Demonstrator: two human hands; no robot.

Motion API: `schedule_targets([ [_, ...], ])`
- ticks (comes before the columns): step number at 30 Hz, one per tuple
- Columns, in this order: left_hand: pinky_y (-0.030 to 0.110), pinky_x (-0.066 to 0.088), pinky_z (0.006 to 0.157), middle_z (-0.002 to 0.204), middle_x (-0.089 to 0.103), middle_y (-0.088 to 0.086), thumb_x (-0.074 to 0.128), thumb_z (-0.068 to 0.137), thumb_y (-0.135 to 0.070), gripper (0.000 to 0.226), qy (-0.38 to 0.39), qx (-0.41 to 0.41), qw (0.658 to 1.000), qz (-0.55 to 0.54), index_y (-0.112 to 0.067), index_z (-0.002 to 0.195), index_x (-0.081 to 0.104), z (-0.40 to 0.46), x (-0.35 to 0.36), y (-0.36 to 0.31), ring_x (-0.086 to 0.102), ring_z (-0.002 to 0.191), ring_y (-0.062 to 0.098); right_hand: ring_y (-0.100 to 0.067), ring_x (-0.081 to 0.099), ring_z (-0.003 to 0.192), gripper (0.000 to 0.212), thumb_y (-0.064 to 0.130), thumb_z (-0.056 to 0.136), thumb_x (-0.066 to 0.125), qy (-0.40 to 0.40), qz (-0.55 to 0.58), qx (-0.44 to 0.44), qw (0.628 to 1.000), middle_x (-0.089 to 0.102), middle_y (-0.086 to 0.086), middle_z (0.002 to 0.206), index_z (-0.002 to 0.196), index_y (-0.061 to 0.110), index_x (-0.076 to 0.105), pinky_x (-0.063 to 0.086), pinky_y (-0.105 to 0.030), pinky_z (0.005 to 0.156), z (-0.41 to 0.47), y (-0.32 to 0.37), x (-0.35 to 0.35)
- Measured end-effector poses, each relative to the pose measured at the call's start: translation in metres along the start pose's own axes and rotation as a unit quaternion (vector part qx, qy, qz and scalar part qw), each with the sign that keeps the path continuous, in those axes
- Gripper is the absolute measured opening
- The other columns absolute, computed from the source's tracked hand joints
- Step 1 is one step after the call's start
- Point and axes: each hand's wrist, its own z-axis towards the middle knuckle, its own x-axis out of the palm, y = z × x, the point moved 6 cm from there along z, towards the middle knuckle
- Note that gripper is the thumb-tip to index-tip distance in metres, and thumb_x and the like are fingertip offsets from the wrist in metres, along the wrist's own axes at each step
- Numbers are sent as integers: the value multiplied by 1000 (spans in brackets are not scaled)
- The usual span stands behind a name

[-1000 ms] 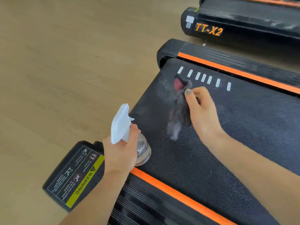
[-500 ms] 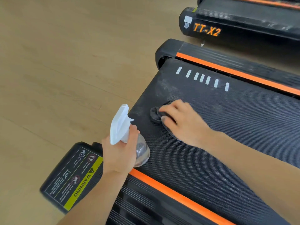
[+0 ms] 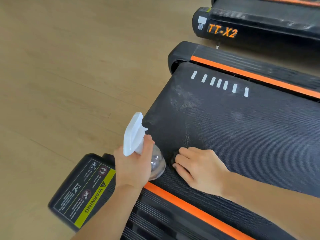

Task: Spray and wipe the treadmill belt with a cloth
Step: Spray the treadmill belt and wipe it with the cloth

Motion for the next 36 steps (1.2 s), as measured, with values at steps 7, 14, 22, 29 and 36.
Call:
schedule_targets([
  [7,9,50,63,82,75,11,65,86,-42,35,3,32,999,2,-8,84,73,1,1,0,69,80,19,-24,54,71,23,35,100,47,-16,-94,-128,987,53,-2,82,87,20,60,38,-32,48,75,-59,21],
  [14,3,47,71,82,79,-9,64,97,-23,20,8,30,1000,-3,-15,84,77,1,2,-2,72,79,1,-23,56,79,32,38,102,35,-37,-54,227,972,50,4,83,80,20,52,39,-32,55,88,-88,20],
  [22,9,51,74,84,79,-10,64,92,-25,15,10,16,1000,-3,-22,80,73,-4,3,-4,71,80,2,-18,45,64,28,26,99,48,11,0,-56,998,49,4,75,72,19,53,39,-31,51,-13,-25,-1],
  [29,3,47,70,82,79,-10,63,97,-28,21,5,30,1000,7,-19,81,74,1,3,-2,72,80,4,-25,57,84,34,36,103,35,-41,-74,310,947,52,2,86,84,17,55,37,-32,56,72,-127,18],
  [36,4,47,69,85,79,-2,64,95,-33,25,4,12,1000,7,-13,87,76,0,2,-1,72,81,6,-20,52,69,26,33,97,47,10,38,65,997,51,6,78,74,22,53,45,-37,52,-20,5,2],
])
